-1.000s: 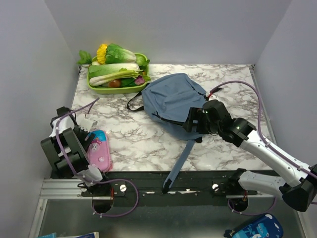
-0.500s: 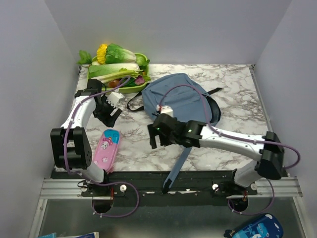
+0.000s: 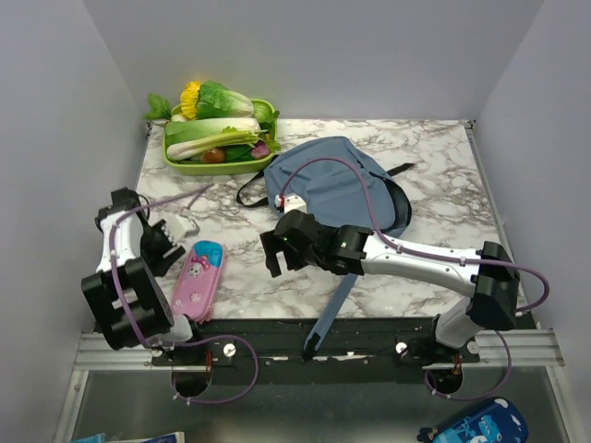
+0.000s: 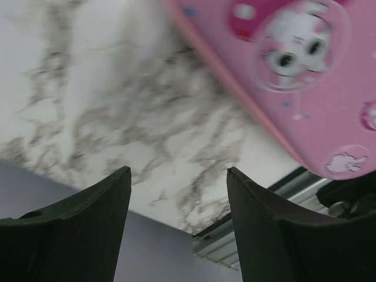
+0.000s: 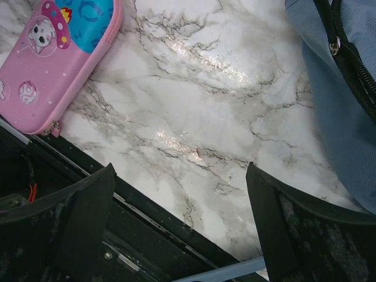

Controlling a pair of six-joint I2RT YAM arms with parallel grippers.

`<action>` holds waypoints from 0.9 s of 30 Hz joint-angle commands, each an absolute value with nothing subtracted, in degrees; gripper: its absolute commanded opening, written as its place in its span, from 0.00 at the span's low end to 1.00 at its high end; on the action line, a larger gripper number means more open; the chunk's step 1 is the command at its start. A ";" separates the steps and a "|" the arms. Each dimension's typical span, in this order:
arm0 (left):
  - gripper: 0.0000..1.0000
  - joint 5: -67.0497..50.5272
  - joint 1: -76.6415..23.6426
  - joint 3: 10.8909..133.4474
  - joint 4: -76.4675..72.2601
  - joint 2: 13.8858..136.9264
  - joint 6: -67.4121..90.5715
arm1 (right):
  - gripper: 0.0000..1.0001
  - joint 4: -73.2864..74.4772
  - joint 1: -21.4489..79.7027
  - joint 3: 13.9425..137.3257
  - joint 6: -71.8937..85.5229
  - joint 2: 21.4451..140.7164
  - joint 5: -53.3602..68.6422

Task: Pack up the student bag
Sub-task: Move the stationery to the center of the board.

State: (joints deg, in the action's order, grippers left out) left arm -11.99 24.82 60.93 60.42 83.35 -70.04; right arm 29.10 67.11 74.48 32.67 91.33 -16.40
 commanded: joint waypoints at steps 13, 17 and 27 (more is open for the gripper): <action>0.72 -14.76 12.76 39.82 51.16 78.40 -82.71 | 1.00 22.42 62.76 61.00 36.30 80.16 -12.75; 0.73 -20.73 5.83 41.74 49.14 77.52 -76.39 | 1.00 16.10 59.95 55.30 37.44 78.22 -6.78; 0.76 -26.36 -12.55 49.74 40.18 84.99 -58.63 | 1.00 0.56 57.22 53.18 35.68 83.75 8.06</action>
State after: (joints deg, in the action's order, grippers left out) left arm -20.58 -6.63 47.68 45.10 83.09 -67.22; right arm 11.18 58.02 53.74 36.34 81.01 -1.61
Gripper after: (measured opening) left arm 0.756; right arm 0.996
